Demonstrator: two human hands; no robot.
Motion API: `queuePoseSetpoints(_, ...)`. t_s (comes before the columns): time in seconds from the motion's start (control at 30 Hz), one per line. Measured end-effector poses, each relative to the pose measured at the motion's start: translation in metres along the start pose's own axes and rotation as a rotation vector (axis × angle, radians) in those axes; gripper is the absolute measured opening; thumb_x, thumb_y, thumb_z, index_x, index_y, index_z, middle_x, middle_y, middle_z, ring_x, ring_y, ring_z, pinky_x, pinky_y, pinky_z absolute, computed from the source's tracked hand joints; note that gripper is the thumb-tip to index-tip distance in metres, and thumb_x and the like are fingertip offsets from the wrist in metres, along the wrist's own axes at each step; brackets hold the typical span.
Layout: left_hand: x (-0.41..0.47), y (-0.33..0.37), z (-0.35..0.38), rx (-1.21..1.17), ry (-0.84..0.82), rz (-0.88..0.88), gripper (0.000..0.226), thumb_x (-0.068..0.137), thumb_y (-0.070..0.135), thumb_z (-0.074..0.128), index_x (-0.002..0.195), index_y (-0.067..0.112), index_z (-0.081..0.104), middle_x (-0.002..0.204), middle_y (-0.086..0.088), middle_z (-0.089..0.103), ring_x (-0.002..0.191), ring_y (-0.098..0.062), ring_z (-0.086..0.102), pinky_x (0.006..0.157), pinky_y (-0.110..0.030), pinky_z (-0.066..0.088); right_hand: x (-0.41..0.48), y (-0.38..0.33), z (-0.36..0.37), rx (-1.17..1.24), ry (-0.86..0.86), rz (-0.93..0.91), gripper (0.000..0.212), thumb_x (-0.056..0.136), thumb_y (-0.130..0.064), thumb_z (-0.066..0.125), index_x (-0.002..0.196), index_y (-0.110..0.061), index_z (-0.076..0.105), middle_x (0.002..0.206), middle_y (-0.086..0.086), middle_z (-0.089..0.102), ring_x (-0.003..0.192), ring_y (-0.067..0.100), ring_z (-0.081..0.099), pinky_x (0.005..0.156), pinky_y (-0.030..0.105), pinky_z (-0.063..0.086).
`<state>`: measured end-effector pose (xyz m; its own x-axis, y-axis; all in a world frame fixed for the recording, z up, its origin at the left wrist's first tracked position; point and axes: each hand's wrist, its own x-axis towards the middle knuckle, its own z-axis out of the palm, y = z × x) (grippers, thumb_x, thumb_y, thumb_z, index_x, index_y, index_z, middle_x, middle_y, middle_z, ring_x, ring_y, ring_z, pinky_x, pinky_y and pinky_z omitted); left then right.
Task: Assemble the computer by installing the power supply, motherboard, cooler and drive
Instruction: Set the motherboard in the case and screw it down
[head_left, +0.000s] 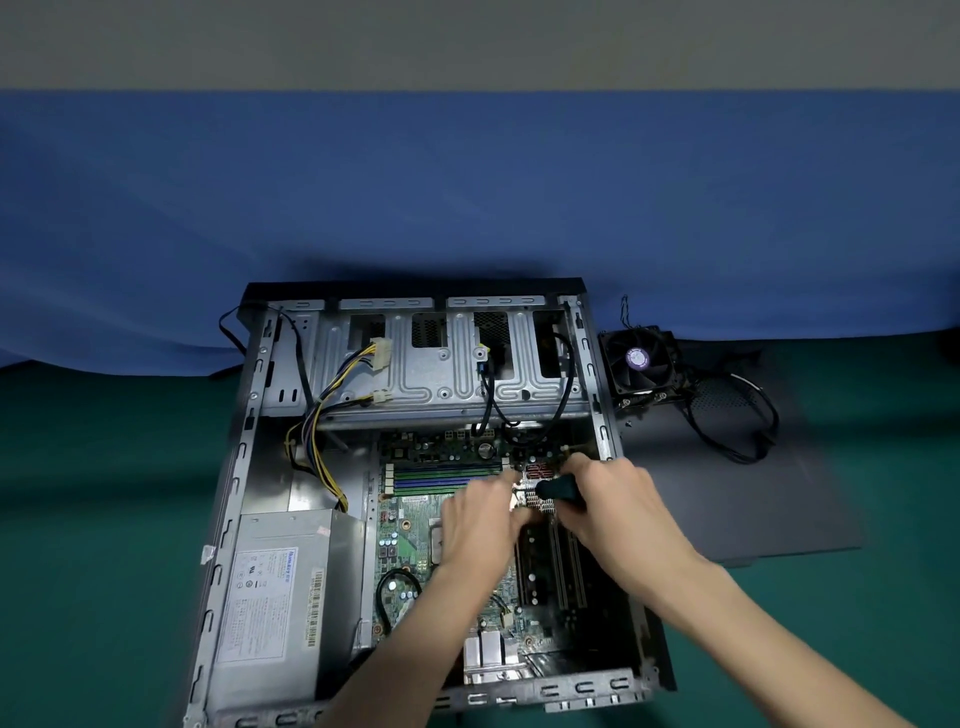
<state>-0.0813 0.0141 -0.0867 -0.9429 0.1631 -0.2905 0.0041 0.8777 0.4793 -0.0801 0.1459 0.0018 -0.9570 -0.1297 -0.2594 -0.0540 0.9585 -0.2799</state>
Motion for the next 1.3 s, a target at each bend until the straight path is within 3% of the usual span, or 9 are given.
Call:
queuePoseSetpoints(0.17, 0.019, -0.015, -0.005, 0.065, 0.014, 0.044, 0.026, 0.09, 0.023, 0.064, 0.116, 0.023, 0.064, 0.091, -0.003, 0.071, 0.081, -0.02, 0.067, 0.081, -0.035, 0.054, 0.003, -0.003, 0.002, -0.13, -0.043, -0.009, 0.015, 0.089, -0.008, 0.051, 0.104, -0.011, 0.053, 0.093, 0.011, 0.063, 0.089, 0.037, 0.059, 0.06, 0.035, 0.033)
queuePoseSetpoints(0.33, 0.028, -0.015, -0.006, 0.141, -0.039, 0.169, 0.029, 0.091, 0.025, 0.063, 0.12, 0.022, 0.064, 0.105, -0.008, 0.071, 0.096, -0.025, 0.066, 0.085, -0.037, 0.048, 0.004, -0.005, 0.004, -0.203, -0.093, -0.06, 0.017, 0.088, -0.005, 0.052, 0.087, -0.017, 0.04, 0.098, 0.008, 0.06, 0.091, 0.033, 0.058, 0.062, 0.032, 0.028)
queuePoseSetpoints(0.5, 0.038, -0.014, -0.011, 0.37, -0.136, 0.28, 0.018, 0.095, 0.02, 0.054, 0.109, 0.015, 0.065, 0.099, -0.01, 0.068, 0.094, -0.03, 0.065, 0.084, -0.039, 0.048, 0.005, -0.001, 0.002, -0.259, -0.079, -0.18, 0.022, 0.089, -0.003, 0.053, 0.106, -0.015, 0.056, 0.101, 0.004, 0.058, 0.09, 0.029, 0.06, 0.063, 0.029, 0.029)
queuePoseSetpoints(0.7, 0.035, -0.014, -0.01, 0.453, -0.165, 0.32, 0.018, 0.094, 0.006, 0.047, 0.104, 0.013, 0.061, 0.093, -0.011, 0.068, 0.088, -0.031, 0.065, 0.074, -0.037, 0.045, 0.009, 0.008, 0.003, -0.253, -0.088, -0.38, 0.049, 0.088, 0.0, 0.047, 0.133, -0.019, 0.046, 0.101, 0.0, 0.05, 0.09, 0.029, 0.057, 0.066, 0.031, 0.029)
queuePoseSetpoints(0.93, 0.039, -0.018, -0.005, 0.542, -0.166, 0.42, 0.035, 0.087, -0.008, 0.052, 0.117, 0.01, 0.054, 0.093, -0.01, 0.067, 0.086, -0.031, 0.066, 0.071, -0.038, 0.045, 0.02, 0.01, -0.002, -0.246, -0.146, -0.356, 0.029, 0.096, -0.016, 0.049, 0.125, -0.019, 0.049, 0.107, 0.0, 0.055, 0.094, 0.027, 0.06, 0.075, 0.035, 0.042)
queuePoseSetpoints(1.03, 0.041, -0.023, -0.005, 0.473, -0.158, 0.387, 0.024, 0.093, 0.007, 0.055, 0.115, 0.015, 0.06, 0.095, -0.008, 0.068, 0.088, -0.028, 0.066, 0.074, -0.037, 0.048, 0.024, 0.011, -0.006, -0.15, -0.154, -0.276, 0.025, 0.099, -0.027, 0.048, 0.12, -0.013, 0.052, 0.108, 0.005, 0.058, 0.098, 0.031, 0.059, 0.079, 0.039, 0.046)
queuePoseSetpoints(1.17, 0.03, -0.027, -0.003, 0.055, -0.035, 0.141, 0.033, 0.089, 0.025, 0.066, 0.121, 0.022, 0.063, 0.1, -0.001, 0.069, 0.084, -0.017, 0.063, 0.079, -0.026, 0.048, 0.024, 0.007, -0.004, -0.094, -0.111, -0.235, 0.023, 0.099, -0.03, 0.048, 0.104, -0.008, 0.052, 0.097, 0.01, 0.063, 0.093, 0.033, 0.06, 0.069, 0.036, 0.04)
queuePoseSetpoints(1.23, 0.025, -0.028, -0.003, -0.027, 0.065, 0.072, 0.03, 0.084, 0.023, 0.071, 0.115, 0.024, 0.067, 0.101, 0.003, 0.068, 0.077, -0.011, 0.058, 0.071, -0.017, 0.043, 0.023, 0.005, -0.002, -0.044, -0.085, -0.191, 0.021, 0.099, -0.029, 0.049, 0.088, -0.012, 0.044, 0.083, 0.009, 0.057, 0.086, 0.035, 0.06, 0.062, 0.034, 0.033)
queuePoseSetpoints(1.3, 0.022, -0.026, -0.003, -0.089, 0.065, 0.054, 0.034, 0.079, 0.027, 0.076, 0.112, 0.024, 0.066, 0.114, 0.003, 0.064, 0.086, -0.013, 0.06, 0.077, -0.023, 0.049, 0.024, 0.003, 0.0, 0.021, -0.075, -0.13, 0.027, 0.099, -0.029, 0.048, 0.08, -0.013, 0.038, 0.073, 0.003, 0.043, 0.08, 0.034, 0.061, 0.06, 0.033, 0.036)
